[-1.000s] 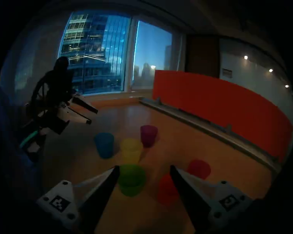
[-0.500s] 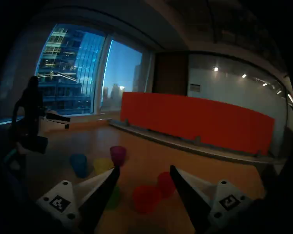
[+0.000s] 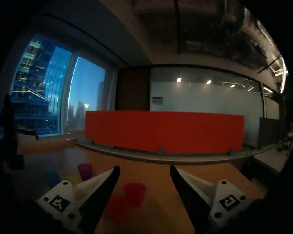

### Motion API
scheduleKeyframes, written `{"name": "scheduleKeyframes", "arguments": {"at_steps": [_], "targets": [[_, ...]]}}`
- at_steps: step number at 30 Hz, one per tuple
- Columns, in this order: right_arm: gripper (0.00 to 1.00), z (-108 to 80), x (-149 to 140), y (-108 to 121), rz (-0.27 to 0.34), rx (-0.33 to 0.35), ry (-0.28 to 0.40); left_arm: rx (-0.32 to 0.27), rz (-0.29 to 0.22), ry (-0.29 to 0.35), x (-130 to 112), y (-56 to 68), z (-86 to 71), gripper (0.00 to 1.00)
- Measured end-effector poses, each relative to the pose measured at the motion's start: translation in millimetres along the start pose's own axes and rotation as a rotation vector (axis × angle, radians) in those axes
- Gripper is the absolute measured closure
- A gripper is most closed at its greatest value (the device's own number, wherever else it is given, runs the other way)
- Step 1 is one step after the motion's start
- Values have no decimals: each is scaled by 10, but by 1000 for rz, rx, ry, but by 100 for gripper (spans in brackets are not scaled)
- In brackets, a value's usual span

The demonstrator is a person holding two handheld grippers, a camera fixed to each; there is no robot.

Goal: Pour water

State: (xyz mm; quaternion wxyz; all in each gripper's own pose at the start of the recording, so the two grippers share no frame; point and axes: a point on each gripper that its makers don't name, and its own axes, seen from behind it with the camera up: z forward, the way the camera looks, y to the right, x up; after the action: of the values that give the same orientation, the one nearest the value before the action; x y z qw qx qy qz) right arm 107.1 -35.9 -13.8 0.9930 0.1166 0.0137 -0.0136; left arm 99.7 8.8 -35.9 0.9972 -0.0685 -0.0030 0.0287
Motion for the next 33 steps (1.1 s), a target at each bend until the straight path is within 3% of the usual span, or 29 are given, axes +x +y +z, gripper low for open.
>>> {"name": "scheduleKeyframes", "arguments": {"at_steps": [9, 21, 33], "targets": [[1, -75, 106, 564, 37, -203, 50, 34, -18, 32, 63, -81, 5, 6], [1, -141, 110, 683, 40, -266, 81, 38, -20, 51, 118, -62, 41, 6], [1, -162, -132, 660, 45, -290, 63, 23, -2, 40, -125, 22, 49, 6]]}}
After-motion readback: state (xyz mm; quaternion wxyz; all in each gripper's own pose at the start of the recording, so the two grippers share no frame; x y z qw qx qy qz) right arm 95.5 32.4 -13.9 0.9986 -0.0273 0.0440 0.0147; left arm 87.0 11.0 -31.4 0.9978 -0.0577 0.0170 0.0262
